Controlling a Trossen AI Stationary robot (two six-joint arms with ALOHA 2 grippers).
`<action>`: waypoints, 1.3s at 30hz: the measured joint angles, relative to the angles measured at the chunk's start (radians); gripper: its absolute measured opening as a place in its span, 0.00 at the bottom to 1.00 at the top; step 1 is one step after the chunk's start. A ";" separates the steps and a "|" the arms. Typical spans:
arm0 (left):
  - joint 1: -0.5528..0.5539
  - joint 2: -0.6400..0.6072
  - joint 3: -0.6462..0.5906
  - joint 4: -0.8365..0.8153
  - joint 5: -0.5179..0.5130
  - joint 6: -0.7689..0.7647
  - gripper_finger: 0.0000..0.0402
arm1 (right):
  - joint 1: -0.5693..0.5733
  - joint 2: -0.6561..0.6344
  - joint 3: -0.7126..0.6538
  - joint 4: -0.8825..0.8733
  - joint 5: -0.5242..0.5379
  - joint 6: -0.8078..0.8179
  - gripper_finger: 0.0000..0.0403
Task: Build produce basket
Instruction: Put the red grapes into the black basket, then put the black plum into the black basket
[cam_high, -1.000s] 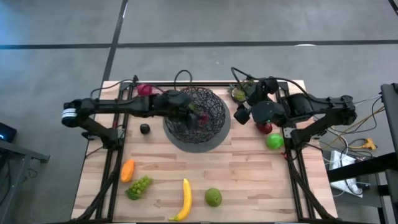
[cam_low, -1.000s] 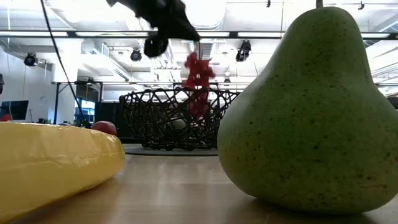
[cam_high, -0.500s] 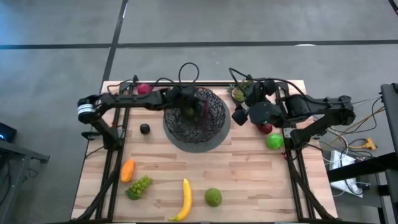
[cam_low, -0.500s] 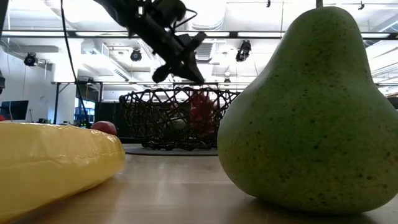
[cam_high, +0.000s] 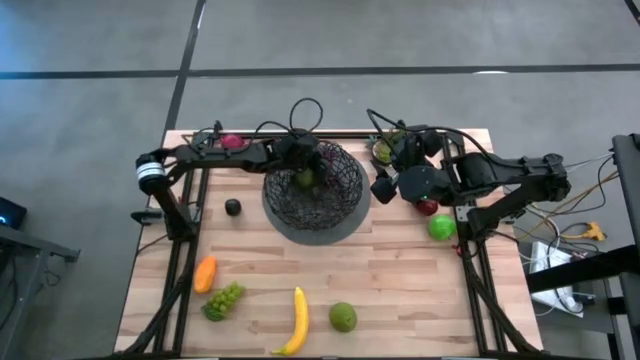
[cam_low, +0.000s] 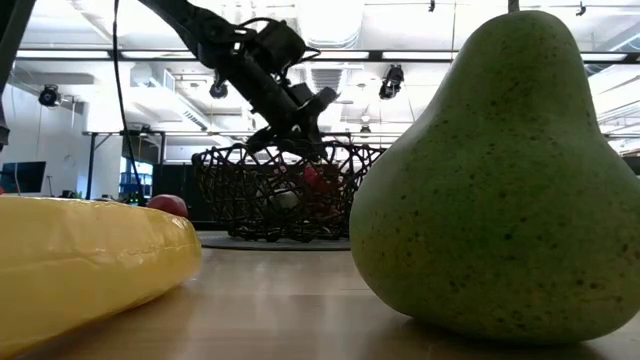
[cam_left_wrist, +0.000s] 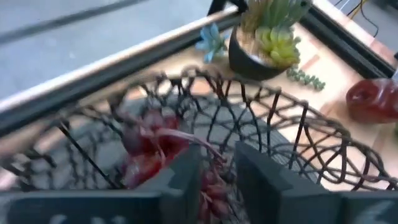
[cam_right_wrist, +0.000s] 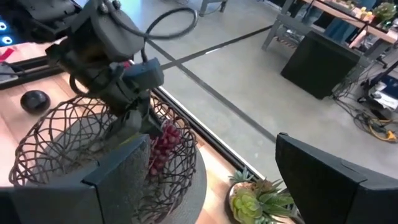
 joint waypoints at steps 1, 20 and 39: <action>0.004 -0.013 0.007 -0.003 0.000 0.019 0.25 | 0.000 0.000 0.000 0.000 0.000 0.003 0.82; 0.016 -0.555 0.019 -0.754 -0.144 0.005 0.43 | 0.000 0.008 -0.082 0.006 0.002 0.113 0.82; 0.018 -0.597 -0.347 -1.128 0.105 -0.442 0.73 | 0.000 0.051 -0.082 0.007 0.003 0.091 0.82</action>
